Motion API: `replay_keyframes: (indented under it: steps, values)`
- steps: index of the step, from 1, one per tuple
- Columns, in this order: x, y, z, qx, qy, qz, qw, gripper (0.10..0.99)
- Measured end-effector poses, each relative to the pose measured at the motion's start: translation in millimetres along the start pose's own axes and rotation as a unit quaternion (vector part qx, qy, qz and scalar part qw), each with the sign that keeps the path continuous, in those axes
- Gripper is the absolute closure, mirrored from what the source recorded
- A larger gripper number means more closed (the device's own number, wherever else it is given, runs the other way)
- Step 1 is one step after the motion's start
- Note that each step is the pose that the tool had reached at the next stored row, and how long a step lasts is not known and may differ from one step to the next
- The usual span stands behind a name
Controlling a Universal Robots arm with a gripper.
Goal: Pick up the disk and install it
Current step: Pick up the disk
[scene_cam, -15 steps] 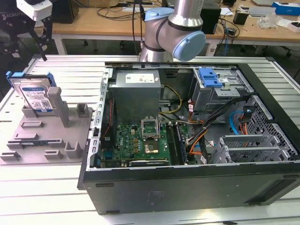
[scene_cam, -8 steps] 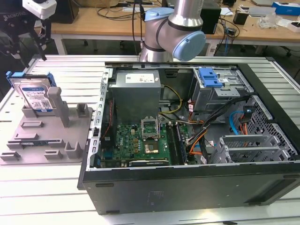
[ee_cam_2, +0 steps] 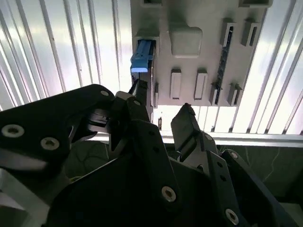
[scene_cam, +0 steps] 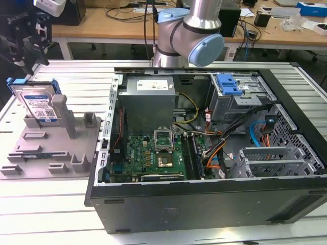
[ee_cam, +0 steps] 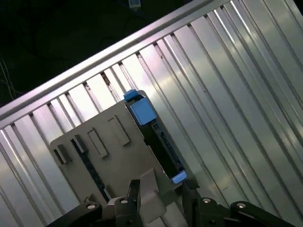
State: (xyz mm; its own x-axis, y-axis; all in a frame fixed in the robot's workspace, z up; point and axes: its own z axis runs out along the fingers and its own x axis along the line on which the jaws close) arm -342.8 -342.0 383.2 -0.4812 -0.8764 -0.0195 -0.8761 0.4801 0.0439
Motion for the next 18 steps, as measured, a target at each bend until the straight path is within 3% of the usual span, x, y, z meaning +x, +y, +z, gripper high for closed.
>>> replay_keyframes:
  steps: [4,7,12,18]
  values:
    - [0.0,0.0,0.2,-0.0004,0.0031,-0.048,0.9989,0.604]
    - [0.0,0.0,0.4,0.0,0.0062,-0.078,0.997,0.604]
    - [-0.2,0.1,0.8,0.0005,0.0111,-0.124,0.9922,0.604]
    - [-1.8,1.0,1.9,0.0006,0.0154,-0.176,0.9842,0.604]
